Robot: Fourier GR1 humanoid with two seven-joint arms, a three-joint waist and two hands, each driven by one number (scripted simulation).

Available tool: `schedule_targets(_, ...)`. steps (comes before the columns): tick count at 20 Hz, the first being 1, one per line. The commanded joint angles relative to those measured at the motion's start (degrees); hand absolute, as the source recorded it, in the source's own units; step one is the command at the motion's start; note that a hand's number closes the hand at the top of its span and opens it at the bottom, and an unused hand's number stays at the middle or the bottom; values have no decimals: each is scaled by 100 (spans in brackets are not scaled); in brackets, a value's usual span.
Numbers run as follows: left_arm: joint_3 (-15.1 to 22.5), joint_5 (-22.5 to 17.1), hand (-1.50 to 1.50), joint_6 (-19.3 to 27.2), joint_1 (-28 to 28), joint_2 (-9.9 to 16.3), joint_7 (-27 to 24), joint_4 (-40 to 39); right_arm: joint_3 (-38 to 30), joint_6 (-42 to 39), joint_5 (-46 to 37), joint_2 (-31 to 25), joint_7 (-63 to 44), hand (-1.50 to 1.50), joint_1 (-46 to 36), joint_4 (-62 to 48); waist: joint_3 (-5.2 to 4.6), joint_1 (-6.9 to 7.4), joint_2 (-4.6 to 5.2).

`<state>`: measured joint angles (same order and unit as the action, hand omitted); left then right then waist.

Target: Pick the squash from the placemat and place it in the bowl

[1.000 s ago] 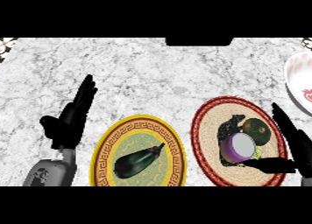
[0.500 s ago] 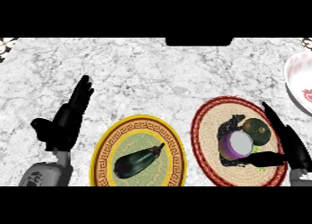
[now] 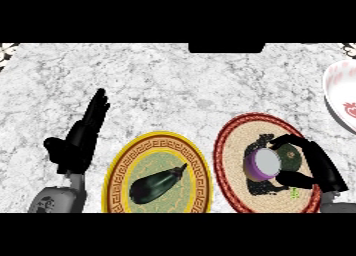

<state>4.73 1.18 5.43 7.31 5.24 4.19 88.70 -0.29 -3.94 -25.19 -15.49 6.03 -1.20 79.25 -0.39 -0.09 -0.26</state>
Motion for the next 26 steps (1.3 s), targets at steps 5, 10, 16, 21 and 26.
schedule_targets(5,-123,-77,0,-84,61,26,456,325,76,-1168,658,-150,-528,150,574,1508,37,-15,12)
schedule_targets(10,-85,189,0,54,86,-90,119,31,-9,-1481,1099,-42,-772,150,1049,2553,37,-27,17)
schedule_targets(16,-62,62,0,-75,-166,-82,165,204,-447,-1187,1592,101,-165,150,1068,3531,37,-47,2)
schedule_targets(21,-193,152,0,9,233,-130,-168,-325,-629,-778,1301,147,-611,150,885,4661,32,-76,13)
schedule_targets(26,-12,205,0,-24,123,-187,131,-51,-736,-810,989,-117,-2213,150,494,5770,31,-8,19)
